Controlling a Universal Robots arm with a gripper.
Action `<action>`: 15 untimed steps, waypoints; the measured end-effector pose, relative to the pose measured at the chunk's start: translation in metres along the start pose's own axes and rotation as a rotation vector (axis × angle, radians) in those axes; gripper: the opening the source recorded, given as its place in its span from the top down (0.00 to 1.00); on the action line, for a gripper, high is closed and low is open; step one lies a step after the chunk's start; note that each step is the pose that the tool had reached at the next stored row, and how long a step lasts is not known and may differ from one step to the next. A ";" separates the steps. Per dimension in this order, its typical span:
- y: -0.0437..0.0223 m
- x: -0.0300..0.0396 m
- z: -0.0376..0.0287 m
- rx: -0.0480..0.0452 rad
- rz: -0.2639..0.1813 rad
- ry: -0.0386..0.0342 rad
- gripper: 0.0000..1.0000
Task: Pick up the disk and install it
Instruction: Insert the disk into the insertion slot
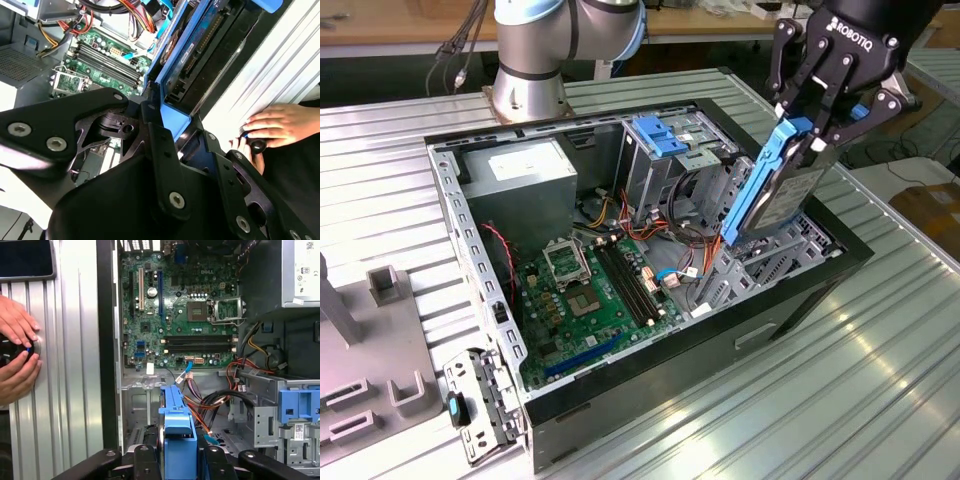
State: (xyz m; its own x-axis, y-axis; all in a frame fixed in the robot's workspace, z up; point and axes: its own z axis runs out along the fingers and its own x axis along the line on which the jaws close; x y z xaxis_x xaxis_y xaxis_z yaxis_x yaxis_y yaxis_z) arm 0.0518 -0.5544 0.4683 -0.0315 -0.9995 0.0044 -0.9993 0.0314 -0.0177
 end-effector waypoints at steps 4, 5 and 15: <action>-0.0058 0.0036 0.0032 0.0000 0.003 0.0006 0.63; -0.0063 0.0040 0.0043 0.0000 0.003 0.0006 0.63; -0.0064 0.0075 0.0115 -0.0001 0.003 0.0007 0.63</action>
State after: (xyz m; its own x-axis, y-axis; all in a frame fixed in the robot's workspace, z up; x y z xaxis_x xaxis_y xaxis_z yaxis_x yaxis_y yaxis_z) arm 0.0582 -0.5621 0.4569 -0.0348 -0.9994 0.0050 -0.9992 0.0347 -0.0177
